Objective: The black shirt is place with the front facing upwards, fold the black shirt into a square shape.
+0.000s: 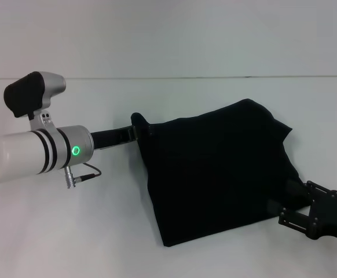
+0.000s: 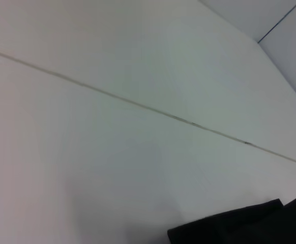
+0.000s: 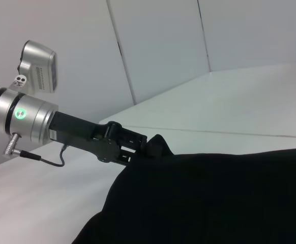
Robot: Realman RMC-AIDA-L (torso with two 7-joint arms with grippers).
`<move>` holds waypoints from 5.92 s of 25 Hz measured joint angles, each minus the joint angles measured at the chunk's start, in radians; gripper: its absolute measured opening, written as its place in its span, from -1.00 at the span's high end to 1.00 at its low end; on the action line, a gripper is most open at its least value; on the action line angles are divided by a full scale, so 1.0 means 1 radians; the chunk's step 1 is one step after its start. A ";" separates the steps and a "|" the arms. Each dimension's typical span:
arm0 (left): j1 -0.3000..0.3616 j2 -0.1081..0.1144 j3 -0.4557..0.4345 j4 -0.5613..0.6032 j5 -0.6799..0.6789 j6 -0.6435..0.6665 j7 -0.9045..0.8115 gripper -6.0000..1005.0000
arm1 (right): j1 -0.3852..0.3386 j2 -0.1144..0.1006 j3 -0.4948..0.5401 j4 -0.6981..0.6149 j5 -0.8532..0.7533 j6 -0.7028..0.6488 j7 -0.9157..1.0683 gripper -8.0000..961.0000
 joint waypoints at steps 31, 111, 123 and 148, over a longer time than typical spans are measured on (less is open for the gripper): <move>0.226 -0.001 -0.253 0.024 0.006 0.371 0.057 0.87 | 0.035 0.000 0.022 -0.001 0.009 0.036 0.006 -0.65; 0.042 -0.009 -0.027 -0.131 -0.247 0.167 0.782 -0.75 | 0.038 0.006 0.039 0.054 0.010 0.000 -0.050 -0.65; 0.119 -0.007 -0.065 -0.050 -0.261 0.442 0.813 -0.75 | 0.035 0.005 0.074 0.051 0.010 -0.029 -0.083 -0.65; 0.449 -0.008 -0.338 0.108 0.005 0.813 1.100 -0.75 | 0.003 0.007 0.038 0.137 -0.001 0.009 -0.292 -0.66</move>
